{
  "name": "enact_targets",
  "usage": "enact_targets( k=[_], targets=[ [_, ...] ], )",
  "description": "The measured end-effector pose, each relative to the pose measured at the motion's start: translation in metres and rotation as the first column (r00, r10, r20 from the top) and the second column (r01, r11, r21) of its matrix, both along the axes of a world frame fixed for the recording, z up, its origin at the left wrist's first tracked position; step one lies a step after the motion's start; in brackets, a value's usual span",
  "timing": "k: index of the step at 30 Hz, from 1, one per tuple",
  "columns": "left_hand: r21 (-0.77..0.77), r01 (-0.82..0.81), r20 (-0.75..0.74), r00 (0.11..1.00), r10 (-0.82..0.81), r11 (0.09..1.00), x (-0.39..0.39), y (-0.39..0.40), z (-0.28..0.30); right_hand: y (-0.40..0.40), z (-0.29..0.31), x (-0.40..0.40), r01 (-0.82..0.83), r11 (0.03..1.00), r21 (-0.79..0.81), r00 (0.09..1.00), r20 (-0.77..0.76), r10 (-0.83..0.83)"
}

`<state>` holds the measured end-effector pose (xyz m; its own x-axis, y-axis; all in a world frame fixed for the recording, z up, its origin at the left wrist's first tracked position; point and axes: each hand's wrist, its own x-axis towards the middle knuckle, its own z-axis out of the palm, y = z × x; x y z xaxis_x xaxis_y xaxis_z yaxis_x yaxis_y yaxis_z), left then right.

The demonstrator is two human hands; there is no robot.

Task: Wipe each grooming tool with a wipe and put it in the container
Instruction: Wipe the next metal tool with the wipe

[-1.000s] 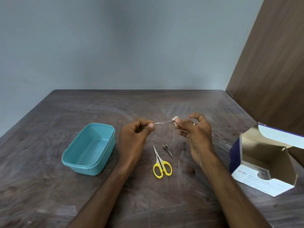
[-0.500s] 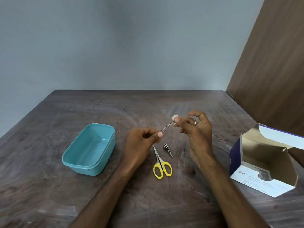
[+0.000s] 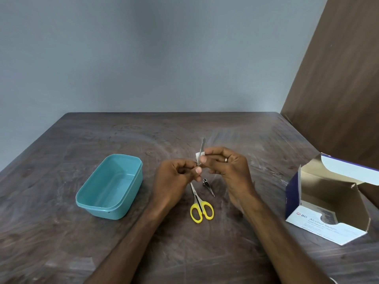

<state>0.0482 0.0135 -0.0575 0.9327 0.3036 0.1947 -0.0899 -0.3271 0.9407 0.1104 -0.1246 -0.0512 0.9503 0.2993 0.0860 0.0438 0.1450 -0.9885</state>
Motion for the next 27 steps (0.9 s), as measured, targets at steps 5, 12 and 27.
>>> enact_targets(
  k=[5,12,27],
  targets=[
    [0.001,0.012,0.010,1.000,-0.012,1.000,0.000,-0.001,0.001,-0.002,0.001,0.003,0.034,0.999,0.028,0.999,0.013,-0.035],
    [-0.009,0.041,-0.054,0.998,-0.042,0.999,0.002,-0.003,-0.001,-0.007,0.001,0.009,0.122,0.979,0.164,0.992,-0.060,-0.113],
    [0.057,-0.067,-0.079,0.994,0.072,0.996,-0.002,-0.004,0.002,-0.010,-0.003,0.014,0.116,0.963,0.243,0.991,-0.093,-0.096]
  ],
)
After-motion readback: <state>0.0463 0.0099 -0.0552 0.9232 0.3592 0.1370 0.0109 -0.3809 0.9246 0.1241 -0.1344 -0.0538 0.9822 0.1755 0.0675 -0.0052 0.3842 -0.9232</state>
